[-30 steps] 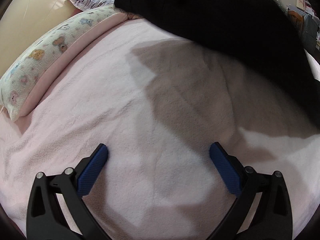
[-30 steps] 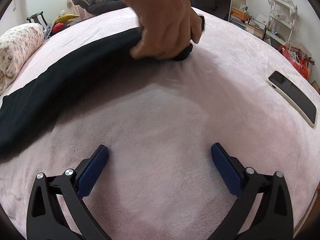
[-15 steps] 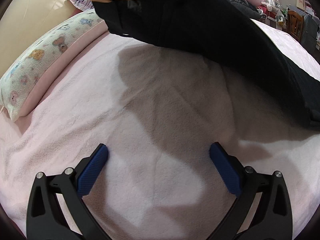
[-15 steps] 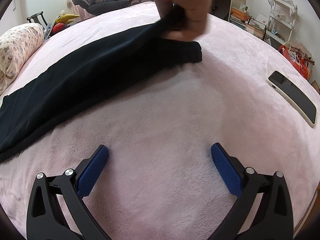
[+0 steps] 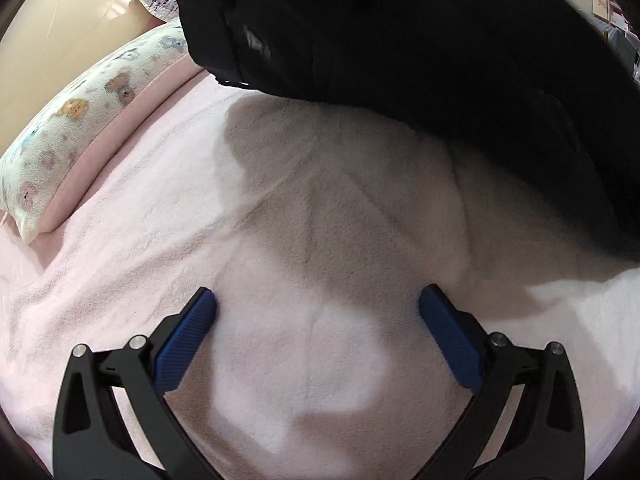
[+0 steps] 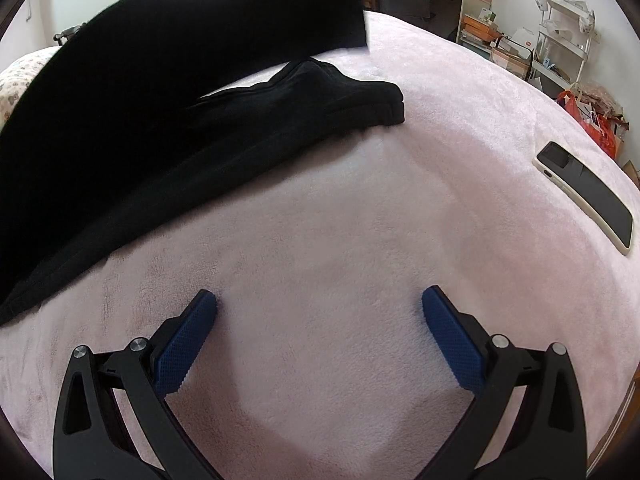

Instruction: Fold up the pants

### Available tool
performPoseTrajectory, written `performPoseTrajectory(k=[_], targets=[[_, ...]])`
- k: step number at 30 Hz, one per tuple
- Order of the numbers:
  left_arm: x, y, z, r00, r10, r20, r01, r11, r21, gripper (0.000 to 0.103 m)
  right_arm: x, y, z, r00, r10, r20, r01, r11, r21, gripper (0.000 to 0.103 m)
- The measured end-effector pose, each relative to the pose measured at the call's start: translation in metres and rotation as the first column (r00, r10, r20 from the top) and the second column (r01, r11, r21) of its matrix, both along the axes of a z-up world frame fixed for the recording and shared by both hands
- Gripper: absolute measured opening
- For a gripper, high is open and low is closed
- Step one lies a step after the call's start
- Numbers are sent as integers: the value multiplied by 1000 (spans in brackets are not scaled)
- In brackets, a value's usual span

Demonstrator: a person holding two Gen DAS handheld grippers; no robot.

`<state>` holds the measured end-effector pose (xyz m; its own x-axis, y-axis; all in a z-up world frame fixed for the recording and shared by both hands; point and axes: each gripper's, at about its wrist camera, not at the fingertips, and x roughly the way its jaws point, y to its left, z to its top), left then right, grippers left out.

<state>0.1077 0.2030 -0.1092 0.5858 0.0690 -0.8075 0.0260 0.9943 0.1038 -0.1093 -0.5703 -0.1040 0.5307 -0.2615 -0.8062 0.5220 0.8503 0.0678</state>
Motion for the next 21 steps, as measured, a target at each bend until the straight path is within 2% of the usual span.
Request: performPoseTrajectory(k=[21], targets=[[0,0,2,1000,1,0,-1,1000,1,101,-1,0,1,1000,-1,0,1,1000,0,102]])
